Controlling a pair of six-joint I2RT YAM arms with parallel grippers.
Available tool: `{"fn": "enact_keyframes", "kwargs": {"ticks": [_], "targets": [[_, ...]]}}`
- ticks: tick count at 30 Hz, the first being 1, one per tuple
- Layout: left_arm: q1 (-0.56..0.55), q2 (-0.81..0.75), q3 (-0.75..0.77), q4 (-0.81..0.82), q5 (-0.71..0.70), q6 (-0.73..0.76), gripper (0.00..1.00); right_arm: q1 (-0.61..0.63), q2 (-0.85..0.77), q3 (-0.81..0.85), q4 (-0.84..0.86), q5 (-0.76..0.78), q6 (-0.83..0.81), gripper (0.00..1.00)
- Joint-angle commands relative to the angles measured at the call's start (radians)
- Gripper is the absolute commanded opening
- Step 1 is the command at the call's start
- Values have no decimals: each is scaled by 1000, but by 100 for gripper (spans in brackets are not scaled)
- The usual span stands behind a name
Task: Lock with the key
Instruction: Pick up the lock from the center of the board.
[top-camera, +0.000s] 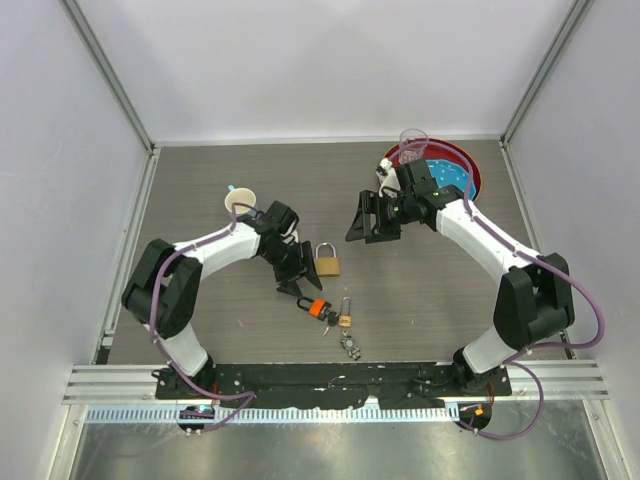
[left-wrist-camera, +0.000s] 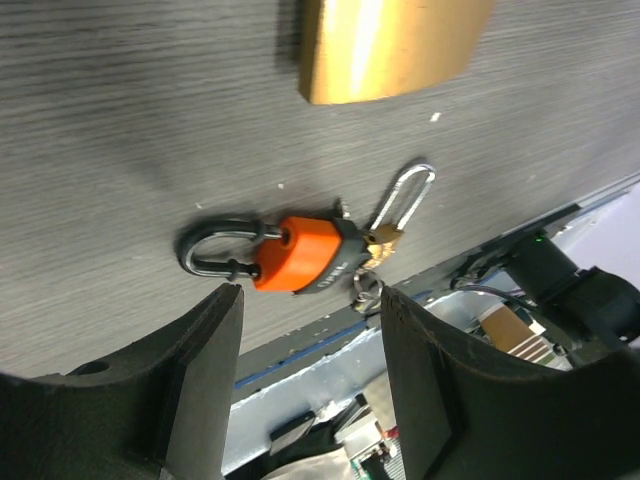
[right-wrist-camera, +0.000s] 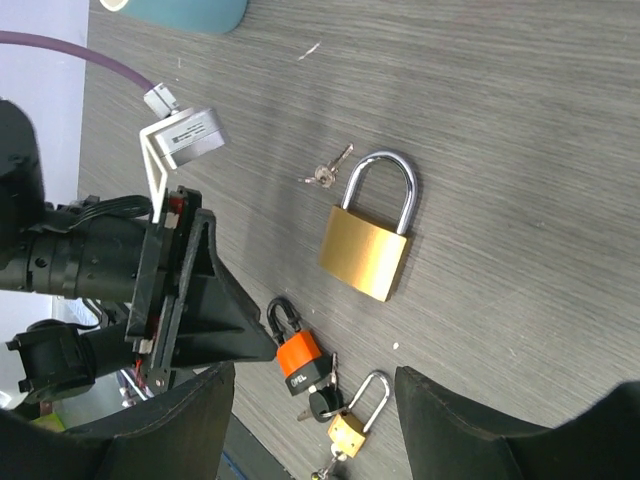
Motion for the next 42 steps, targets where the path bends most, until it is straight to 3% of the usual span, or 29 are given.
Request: {"fn": "enact_keyframes", "kwargs": {"ticks": [1, 14, 26, 34, 42], "targets": [[-13, 44, 15, -44, -14, 69, 59, -8, -64, -14, -4, 5, -21, 71], [-17, 131, 61, 2, -34, 103, 60, -30, -72, -13, -17, 2, -24, 71], [-79, 183, 219, -62, -80, 112, 60, -39, -67, -2, -24, 2, -24, 71], [-123, 154, 234, -10, -23, 115, 60, -42, -66, -2, -23, -1, -26, 71], [-126, 50, 291, -194, -178, 88, 60, -44, -81, 11, -32, -1, -24, 71]]}}
